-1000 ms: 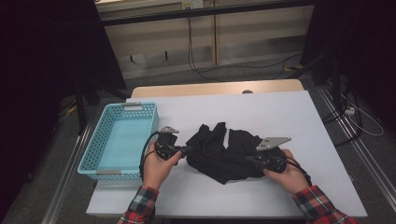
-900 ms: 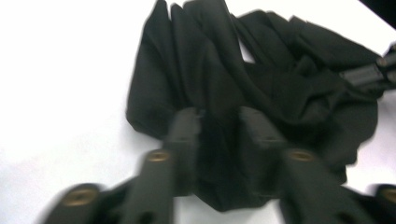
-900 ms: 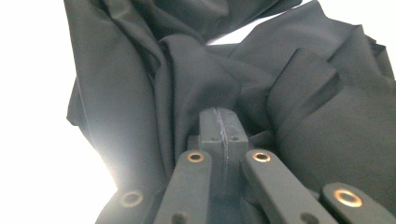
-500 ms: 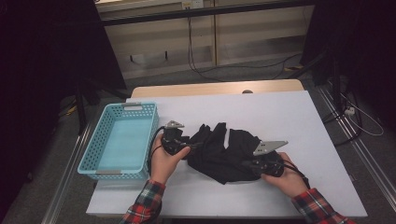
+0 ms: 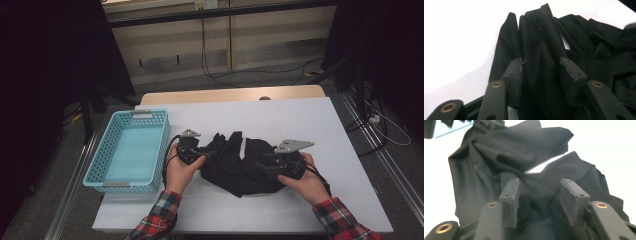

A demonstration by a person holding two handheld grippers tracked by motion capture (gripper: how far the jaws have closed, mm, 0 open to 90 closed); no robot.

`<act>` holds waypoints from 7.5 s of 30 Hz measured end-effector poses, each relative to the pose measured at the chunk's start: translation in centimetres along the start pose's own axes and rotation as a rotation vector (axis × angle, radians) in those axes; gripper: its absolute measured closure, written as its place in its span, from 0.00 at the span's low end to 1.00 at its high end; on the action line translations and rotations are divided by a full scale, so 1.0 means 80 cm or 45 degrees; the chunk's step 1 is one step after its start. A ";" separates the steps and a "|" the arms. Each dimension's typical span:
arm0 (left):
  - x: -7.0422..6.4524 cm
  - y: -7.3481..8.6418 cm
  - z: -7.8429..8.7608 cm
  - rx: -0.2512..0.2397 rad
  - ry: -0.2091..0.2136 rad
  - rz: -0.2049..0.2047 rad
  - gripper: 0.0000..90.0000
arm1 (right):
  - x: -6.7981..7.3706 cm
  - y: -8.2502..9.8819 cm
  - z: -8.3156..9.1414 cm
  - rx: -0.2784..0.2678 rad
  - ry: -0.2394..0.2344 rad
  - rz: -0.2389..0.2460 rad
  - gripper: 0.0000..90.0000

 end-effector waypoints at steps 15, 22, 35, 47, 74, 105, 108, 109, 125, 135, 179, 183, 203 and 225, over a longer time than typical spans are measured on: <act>0.002 -0.001 0.008 0.042 0.015 0.009 0.96 | -0.007 -0.043 -0.039 -0.025 0.021 -0.030 0.41; 0.009 -0.002 0.028 -0.004 0.004 0.033 0.96 | 0.005 -0.049 -0.068 0.007 -0.014 -0.048 0.34; 0.013 0.001 0.039 -0.007 -0.001 0.039 0.96 | 0.027 -0.046 -0.103 0.096 -0.063 -0.006 0.36; 0.014 0.007 0.043 0.006 -0.001 0.038 0.96 | 0.028 -0.034 -0.108 0.186 -0.103 -0.007 0.81; 0.018 0.016 0.050 0.021 0.009 0.075 0.96 | 0.008 0.027 0.010 0.169 -0.031 0.035 0.95; 0.019 0.026 0.046 0.070 0.023 0.078 0.94 | 0.003 -0.016 -0.064 0.178 -0.031 -0.152 0.91; 0.021 0.026 0.046 0.067 0.011 0.079 0.93 | 0.004 -0.009 -0.049 0.145 -0.039 -0.131 0.95; 0.021 0.026 0.046 0.070 0.012 0.083 0.92 | 0.004 -0.007 -0.043 0.143 -0.033 -0.115 0.95; 0.011 0.015 0.037 -0.008 0.033 0.035 0.62 | -0.017 0.002 0.031 -0.038 0.083 -0.083 0.95; 0.000 0.009 0.027 -0.020 0.037 -0.021 0.46 | -0.003 0.006 0.020 -0.002 0.084 -0.051 0.81; -0.089 0.006 -0.020 0.068 0.270 -0.255 0.98 | -0.047 0.011 0.052 -0.142 0.346 -0.200 0.26; -0.071 0.000 0.002 0.047 0.237 -0.239 0.98 | -0.048 0.011 0.054 -0.153 0.350 -0.201 0.25; 0.003 0.005 0.048 0.044 0.105 -0.081 0.98 | -0.039 0.033 0.014 0.054 0.212 -0.178 0.57; -0.031 -0.014 0.009 -0.034 0.073 -0.104 0.30 | 0.023 0.036 -0.022 0.058 -0.177 -0.149 0.95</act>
Point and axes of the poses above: each handheld gripper's, and its own axes: z roughly backward along the jaws, y roughly out of its underside, x roughly to its left, the point moved 4 cm from there along -z, roughly forward along the jaws, and after that the axes turned 10 degrees about -y, right-handed, at the moved point
